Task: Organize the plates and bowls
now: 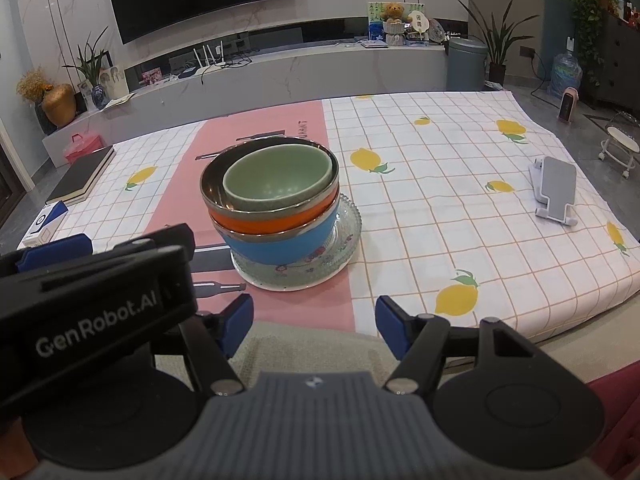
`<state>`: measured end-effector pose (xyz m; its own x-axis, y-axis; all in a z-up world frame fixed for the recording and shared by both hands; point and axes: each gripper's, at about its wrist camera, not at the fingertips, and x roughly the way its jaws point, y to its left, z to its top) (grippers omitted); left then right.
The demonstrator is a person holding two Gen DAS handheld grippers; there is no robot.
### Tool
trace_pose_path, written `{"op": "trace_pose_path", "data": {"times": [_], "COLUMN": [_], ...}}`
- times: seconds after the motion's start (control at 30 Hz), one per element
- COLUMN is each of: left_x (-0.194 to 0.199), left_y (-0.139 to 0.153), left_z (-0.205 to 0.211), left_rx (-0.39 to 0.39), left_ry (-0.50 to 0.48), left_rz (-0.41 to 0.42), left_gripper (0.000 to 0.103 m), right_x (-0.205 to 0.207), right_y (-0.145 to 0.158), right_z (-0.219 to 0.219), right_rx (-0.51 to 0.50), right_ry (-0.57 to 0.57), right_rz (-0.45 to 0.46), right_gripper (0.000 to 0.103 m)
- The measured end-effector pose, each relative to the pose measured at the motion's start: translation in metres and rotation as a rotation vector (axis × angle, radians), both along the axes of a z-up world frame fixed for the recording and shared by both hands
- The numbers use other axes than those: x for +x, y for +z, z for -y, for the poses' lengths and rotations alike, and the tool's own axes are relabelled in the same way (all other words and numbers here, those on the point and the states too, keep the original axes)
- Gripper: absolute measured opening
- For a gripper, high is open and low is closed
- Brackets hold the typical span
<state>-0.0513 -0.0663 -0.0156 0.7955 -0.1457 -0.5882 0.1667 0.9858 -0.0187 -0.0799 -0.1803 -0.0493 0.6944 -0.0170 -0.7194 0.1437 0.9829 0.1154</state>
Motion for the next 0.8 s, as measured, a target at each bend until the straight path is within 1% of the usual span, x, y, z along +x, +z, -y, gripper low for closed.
{"op": "trace_pose_path", "data": {"times": [0.8], "left_x": [0.0020], "left_y": [-0.0029], "left_z": [0.0013], "left_rx": [0.007], "left_ry": [0.003], "left_rz": [-0.027], "left_gripper": [0.093], "right_x": [0.0039], "right_y": [-0.0052], "right_z": [0.0018], "right_rx": [0.014], "right_ry": [0.007], "right_rz": [-0.020], "right_gripper": [0.067]}}
